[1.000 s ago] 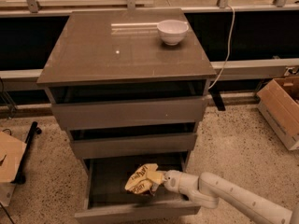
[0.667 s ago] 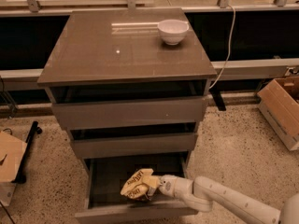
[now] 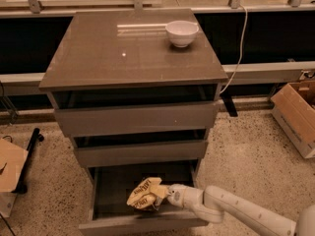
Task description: Place brown chip bag into bottom drawer
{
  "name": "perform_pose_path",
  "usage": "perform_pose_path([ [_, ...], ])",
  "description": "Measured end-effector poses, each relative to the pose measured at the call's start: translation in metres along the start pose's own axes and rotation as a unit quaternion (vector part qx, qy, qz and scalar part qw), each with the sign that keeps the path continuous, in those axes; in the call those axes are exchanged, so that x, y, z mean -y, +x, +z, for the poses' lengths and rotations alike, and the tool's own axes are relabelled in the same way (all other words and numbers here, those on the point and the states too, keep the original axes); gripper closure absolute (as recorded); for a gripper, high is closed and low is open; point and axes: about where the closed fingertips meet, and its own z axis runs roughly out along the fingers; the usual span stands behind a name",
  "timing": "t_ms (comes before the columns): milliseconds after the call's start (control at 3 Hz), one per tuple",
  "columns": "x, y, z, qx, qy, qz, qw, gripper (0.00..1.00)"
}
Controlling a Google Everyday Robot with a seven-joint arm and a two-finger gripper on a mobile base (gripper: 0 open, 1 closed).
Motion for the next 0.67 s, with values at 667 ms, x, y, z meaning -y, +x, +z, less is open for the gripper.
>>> perform_pose_path([
  [667,-0.0024,0.0010,0.0031,-0.002,-0.003,0.000,1.0000,0.04],
])
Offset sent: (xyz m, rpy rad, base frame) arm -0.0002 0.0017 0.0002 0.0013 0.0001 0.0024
